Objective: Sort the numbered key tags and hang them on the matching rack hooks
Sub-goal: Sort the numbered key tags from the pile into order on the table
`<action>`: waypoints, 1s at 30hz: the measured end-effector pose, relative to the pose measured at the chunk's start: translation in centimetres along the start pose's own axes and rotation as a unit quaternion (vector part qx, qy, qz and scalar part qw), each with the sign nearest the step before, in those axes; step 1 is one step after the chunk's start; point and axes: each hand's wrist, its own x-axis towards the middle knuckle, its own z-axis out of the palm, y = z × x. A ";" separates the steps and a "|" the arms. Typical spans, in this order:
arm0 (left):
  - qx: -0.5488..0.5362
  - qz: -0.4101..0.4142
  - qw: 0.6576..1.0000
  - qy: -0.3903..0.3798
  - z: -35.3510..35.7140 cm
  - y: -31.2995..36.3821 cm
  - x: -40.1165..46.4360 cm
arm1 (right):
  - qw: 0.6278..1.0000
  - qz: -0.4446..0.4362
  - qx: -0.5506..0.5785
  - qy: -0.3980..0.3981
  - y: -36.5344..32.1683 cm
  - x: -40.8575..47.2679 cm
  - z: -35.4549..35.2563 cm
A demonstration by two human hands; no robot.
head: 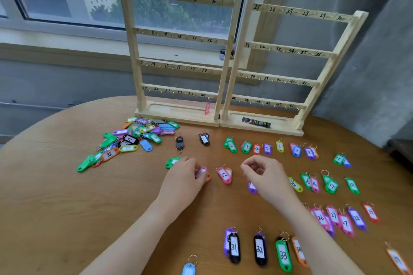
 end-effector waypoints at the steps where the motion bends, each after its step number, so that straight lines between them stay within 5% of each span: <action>1: -0.001 0.001 1.000 -0.001 0.0 0.0 0.1 | 1.000 0.000 0.004 0.004 0.1 0.0 -0.3; 21: 0.072 0.029 0.997 0.004 0.8 1.7 1.1 | 1.000 -0.002 0.028 -0.011 -0.6 1.2 0.3; 30: 0.089 -0.029 0.988 0.123 -5.8 -7.0 1.2 | 0.996 -0.045 0.008 -0.076 -5.2 4.8 5.2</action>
